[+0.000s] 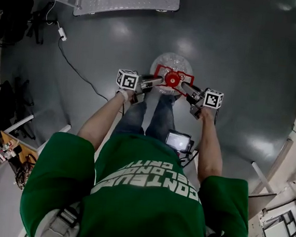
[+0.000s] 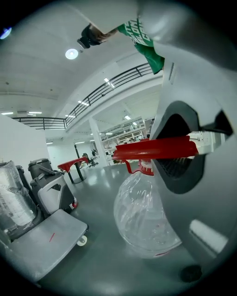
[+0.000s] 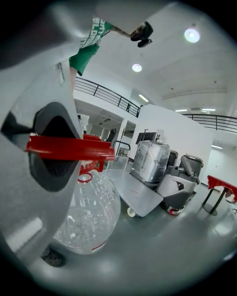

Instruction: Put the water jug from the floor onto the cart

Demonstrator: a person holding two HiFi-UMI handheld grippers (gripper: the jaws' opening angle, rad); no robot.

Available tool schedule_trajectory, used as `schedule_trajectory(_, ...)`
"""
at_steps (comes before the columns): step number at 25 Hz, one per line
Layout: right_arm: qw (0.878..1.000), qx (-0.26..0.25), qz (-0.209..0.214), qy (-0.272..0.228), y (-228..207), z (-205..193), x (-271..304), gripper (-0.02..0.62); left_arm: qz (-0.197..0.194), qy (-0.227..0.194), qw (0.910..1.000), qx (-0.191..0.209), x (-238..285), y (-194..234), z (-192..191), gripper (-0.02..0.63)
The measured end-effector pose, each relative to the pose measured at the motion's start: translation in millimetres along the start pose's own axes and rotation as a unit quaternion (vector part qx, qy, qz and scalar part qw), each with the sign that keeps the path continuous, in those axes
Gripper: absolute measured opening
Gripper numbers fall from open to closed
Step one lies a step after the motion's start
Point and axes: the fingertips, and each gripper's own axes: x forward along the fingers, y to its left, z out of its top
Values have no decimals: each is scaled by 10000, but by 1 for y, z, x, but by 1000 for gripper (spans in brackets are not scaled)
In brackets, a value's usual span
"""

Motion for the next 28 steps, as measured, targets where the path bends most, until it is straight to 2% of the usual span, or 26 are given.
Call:
schedule_trajectory(4,9987,-97,483,166,33,15,-3,23,-395,-130,9991,-125,-4,-26,15,69)
schedule_trajectory(9,9947,-157,858,537,60,35,-11,40,-791,-116,9967,-165,7,-50,34,74)
schedule_trajectory(12,9928,-170,1028,593,74,44,-17,45,-900,-205,9952,-312,9,-73,44,79)
schedule_trajectory(14,9911,-232,1180,578,86,53,-19,48,-909,-236,9952,-276,8,-86,52,84)
schedule_trajectory(18,9876,-343,1416,578,105,67,-24,49,-1221,-342,9912,-385,8,-113,56,87)
schedule_trajectory(23,9815,-490,1699,731,123,92,-30,49,-1604,-727,9839,-296,8,-140,83,83)
schedule_trajectory(28,9785,-671,1733,899,130,103,-31,49,-1634,-798,9833,-87,9,-151,90,89)
